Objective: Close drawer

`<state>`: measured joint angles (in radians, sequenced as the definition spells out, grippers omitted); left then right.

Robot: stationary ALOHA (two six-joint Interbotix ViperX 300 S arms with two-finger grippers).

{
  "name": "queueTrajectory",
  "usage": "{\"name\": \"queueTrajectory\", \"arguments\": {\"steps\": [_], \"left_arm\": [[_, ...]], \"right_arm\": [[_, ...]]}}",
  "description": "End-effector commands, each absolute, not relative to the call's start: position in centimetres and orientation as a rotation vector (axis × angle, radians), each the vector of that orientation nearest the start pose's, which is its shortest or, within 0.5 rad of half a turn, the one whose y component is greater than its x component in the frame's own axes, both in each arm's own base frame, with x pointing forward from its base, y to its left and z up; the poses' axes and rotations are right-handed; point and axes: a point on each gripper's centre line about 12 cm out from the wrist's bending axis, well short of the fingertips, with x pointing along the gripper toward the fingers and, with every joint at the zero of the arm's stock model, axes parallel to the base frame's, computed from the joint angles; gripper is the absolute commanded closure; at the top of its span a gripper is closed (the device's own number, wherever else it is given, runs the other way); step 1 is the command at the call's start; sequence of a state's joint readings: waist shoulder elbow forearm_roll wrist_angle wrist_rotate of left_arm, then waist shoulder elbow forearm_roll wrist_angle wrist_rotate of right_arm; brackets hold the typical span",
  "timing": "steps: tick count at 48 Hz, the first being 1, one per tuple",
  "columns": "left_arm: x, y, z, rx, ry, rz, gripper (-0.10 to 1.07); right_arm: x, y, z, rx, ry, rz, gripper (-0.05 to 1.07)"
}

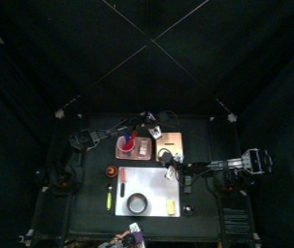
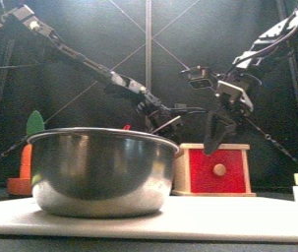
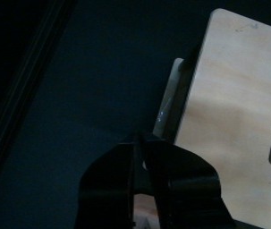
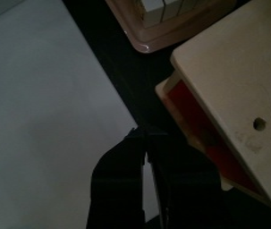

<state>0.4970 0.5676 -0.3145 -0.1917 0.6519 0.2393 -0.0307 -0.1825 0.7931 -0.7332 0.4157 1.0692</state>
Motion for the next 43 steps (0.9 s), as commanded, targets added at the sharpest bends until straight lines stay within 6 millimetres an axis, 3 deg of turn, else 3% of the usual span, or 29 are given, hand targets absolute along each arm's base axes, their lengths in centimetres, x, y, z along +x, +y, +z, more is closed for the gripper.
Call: {"name": "queueTrajectory", "arguments": {"steps": [1,12,20,30,43], "left_arm": [[50.9,26.3,22.6,-0.162,0.774,0.337,0.44],[48.7,24.9,26.2,-0.132,0.679,0.356,0.44],[46.9,22.0,26.8,-0.116,0.637,0.344,0.44],[44.5,17.6,27.2,-0.114,0.555,0.316,0.44],[42.0,11.4,27.1,-0.082,0.453,0.247,0.44]], "right_arm": [[32.4,-3.1,19.8,0.246,0.764,-0.396,0.69],[30.9,-1.6,23.9,0.291,0.593,-0.28,0.69],[28.6,-1.3,25.5,0.311,0.493,-0.224,0.69],[26.6,-1.0,26.1,0.321,0.419,-0.168,0.69],[26.3,-1.5,25.6,0.299,0.395,-0.152,0.69]]}}
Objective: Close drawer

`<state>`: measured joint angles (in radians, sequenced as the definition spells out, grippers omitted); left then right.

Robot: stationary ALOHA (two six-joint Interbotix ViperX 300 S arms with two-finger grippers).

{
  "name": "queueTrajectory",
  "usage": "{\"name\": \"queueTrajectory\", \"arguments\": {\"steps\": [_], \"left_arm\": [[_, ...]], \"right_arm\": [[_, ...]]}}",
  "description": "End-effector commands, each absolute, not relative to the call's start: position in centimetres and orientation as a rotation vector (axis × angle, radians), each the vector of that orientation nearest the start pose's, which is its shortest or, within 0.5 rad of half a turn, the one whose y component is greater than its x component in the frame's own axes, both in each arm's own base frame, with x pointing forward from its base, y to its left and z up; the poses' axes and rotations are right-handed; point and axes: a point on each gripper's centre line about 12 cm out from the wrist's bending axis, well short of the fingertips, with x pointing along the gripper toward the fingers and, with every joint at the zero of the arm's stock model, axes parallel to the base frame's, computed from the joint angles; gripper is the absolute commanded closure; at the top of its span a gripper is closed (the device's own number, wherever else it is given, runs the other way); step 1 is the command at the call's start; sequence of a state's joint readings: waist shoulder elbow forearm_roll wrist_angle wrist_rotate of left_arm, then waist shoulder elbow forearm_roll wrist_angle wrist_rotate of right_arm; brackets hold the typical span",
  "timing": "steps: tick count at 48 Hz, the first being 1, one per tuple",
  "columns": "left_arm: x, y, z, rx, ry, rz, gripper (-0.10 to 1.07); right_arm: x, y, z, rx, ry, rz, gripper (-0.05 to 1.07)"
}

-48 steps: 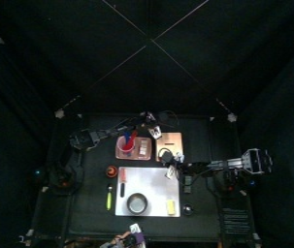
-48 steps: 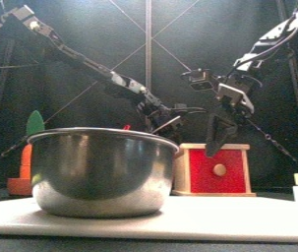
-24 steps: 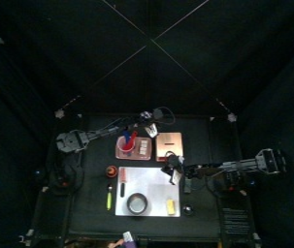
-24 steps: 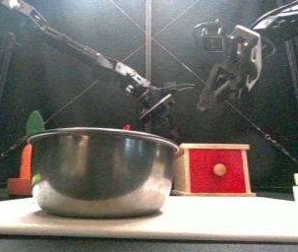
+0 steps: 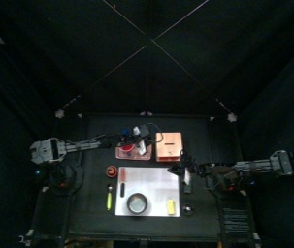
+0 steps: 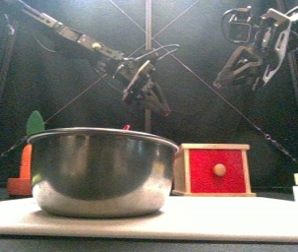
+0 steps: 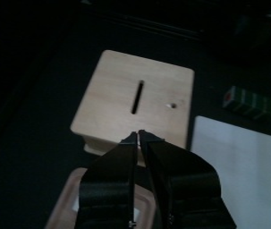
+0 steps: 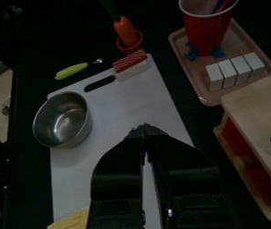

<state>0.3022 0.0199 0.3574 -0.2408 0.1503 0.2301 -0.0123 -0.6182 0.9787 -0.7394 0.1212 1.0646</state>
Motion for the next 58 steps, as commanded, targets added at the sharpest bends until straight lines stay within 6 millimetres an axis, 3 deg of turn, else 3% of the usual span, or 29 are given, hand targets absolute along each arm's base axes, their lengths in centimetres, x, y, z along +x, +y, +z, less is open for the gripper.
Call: {"name": "queueTrajectory", "arguments": {"steps": [1,16,26,39,58], "left_arm": [[41.8,10.9,27.0,-0.08,0.45,0.239,0.44],[39.2,5.1,25.9,-0.07,0.359,0.156,0.44],[36.4,2.1,25.2,-0.029,0.229,0.121,0.43],[33.4,0.6,23.6,-0.115,0.219,0.132,0.43],[32.8,0.6,23.3,-0.116,0.221,0.133,0.44]], "right_arm": [[26.3,-1.5,25.7,0.297,0.39,-0.149,0.69],[26.5,-1.7,25.9,0.292,0.362,-0.131,0.69],[26.5,-1.6,25.8,0.296,0.364,-0.127,0.69],[26.5,-1.4,25.0,0.298,0.391,-0.126,0.69],[26.3,-1.7,24.4,0.306,0.406,-0.14,0.69]]}}
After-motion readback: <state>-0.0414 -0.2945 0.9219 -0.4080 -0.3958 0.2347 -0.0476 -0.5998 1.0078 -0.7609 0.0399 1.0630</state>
